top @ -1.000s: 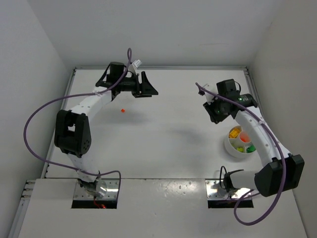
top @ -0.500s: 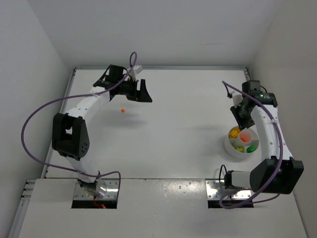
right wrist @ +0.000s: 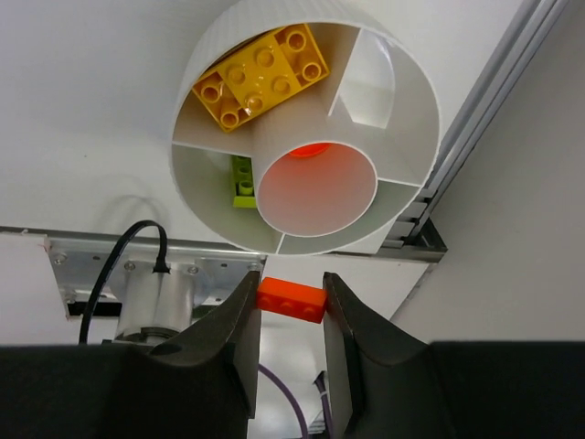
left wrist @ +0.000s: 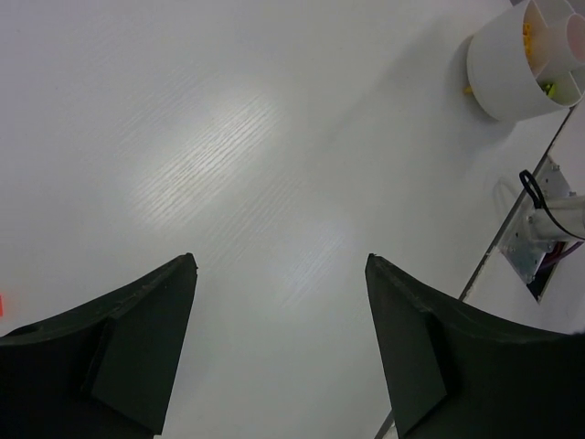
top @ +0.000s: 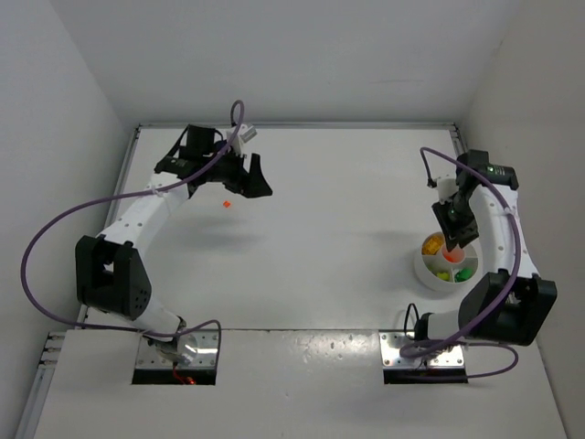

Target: Sort the legos into containers by color

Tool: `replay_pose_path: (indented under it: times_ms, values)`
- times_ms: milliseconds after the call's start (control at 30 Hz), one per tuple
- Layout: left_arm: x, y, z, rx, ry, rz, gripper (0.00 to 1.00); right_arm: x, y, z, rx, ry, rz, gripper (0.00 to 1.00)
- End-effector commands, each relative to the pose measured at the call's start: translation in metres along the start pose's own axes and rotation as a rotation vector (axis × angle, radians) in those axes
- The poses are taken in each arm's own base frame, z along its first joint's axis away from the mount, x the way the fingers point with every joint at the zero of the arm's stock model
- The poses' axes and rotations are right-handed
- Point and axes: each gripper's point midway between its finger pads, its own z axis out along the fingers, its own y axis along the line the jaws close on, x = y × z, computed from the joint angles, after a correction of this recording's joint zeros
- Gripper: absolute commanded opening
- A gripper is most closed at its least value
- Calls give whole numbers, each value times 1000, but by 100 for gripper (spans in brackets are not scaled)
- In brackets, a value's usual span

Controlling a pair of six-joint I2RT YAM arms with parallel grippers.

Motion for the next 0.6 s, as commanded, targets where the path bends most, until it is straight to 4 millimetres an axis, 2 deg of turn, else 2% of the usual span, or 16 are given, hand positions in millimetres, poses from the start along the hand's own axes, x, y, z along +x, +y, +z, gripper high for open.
replay_pose_path:
  times_ms: [0,100,300,567]
  values:
    - [-8,4,-12,-17,-39,27,80,11,-1,2,1,40,-3,3]
    - [-7,9,-11,-24,-35,8,83,15,-5,6,17,63,5,3]
    - [-3,10,-8,1,-24,-28,83,18,-11,12,37,94,20,5]
    - [-2,12,-8,13,-21,-39,83,19,-12,18,23,124,24,17]
